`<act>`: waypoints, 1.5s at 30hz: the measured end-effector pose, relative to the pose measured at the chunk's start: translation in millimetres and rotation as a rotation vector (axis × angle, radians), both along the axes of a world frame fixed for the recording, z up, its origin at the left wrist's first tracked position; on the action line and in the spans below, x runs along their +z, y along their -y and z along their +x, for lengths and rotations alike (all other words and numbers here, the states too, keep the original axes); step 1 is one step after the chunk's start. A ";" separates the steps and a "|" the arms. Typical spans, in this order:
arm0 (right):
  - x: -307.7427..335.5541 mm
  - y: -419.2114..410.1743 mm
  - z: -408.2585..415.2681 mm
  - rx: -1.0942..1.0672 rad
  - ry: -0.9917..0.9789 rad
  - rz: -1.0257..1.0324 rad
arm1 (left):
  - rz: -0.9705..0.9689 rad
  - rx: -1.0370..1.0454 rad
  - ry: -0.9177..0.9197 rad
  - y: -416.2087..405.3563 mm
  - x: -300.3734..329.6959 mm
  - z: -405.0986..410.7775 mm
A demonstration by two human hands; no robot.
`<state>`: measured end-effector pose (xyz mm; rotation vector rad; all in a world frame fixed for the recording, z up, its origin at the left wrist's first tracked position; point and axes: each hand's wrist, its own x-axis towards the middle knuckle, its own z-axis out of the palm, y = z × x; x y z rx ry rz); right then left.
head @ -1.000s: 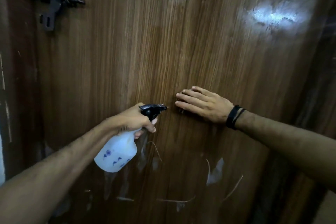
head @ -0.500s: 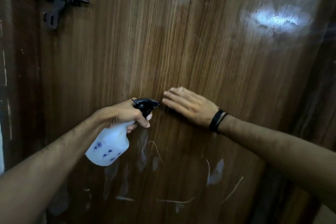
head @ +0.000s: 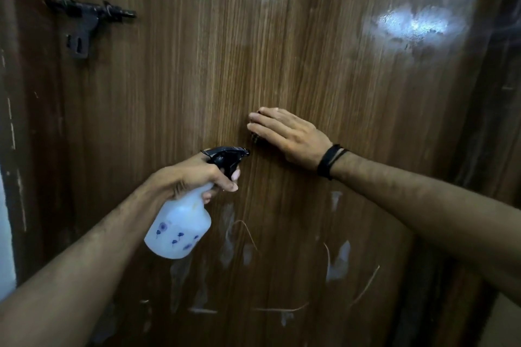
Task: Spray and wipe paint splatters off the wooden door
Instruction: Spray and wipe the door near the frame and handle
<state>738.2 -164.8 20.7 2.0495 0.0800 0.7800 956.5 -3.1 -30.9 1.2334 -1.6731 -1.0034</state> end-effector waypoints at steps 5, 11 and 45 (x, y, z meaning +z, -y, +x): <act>3.0 19.1 -45.7 -0.024 -0.014 -0.075 | 0.002 -0.045 0.064 16.3 -5.9 -28.0; 13.7 36.5 -120.3 -0.133 0.141 -0.063 | 0.019 -0.162 0.153 47.5 -21.4 -78.3; -148.8 -23.7 -103.6 -0.027 1.086 0.727 | 0.052 -0.175 0.104 80.9 -42.9 -109.4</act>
